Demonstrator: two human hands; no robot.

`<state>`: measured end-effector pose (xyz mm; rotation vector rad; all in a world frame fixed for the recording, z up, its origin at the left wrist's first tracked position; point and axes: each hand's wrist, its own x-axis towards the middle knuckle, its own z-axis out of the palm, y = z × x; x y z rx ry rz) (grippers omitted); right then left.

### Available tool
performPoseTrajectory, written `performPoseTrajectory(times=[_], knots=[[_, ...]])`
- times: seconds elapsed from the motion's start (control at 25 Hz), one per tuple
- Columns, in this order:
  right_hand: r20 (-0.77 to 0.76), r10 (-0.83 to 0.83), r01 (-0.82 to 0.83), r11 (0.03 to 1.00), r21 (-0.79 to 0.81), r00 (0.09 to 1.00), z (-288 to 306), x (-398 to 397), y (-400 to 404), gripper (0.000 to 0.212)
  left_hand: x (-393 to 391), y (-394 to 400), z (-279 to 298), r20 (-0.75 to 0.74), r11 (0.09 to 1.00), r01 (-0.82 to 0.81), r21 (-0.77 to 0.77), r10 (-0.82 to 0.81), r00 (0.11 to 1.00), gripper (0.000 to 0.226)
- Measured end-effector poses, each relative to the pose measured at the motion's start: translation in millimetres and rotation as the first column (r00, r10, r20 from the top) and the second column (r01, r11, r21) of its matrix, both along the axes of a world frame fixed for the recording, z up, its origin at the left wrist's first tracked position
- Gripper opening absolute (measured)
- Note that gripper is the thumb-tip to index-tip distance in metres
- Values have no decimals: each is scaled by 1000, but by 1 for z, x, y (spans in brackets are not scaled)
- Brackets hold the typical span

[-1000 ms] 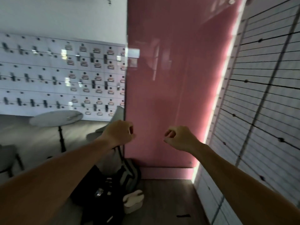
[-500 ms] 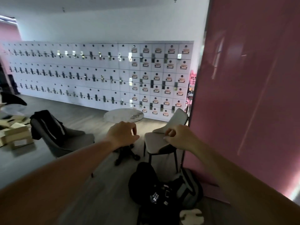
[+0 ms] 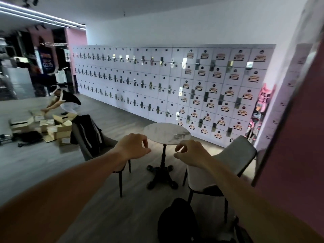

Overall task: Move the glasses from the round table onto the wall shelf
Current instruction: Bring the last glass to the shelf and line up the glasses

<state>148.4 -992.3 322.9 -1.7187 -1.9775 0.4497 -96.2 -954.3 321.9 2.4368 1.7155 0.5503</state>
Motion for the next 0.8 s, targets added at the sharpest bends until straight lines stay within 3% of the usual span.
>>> performPoseTrajectory(times=[0.4, 0.8], knots=[[23, 100, -98, 994, -53, 995, -27, -63, 205, 13, -75, 172, -30, -5, 990, -136, -46, 136, 991, 23], [68, -75, 78, 996, -47, 995, -17, -100, 394, 13, -111, 406, -29, -21, 998, -19, -55, 17, 1000, 20]])
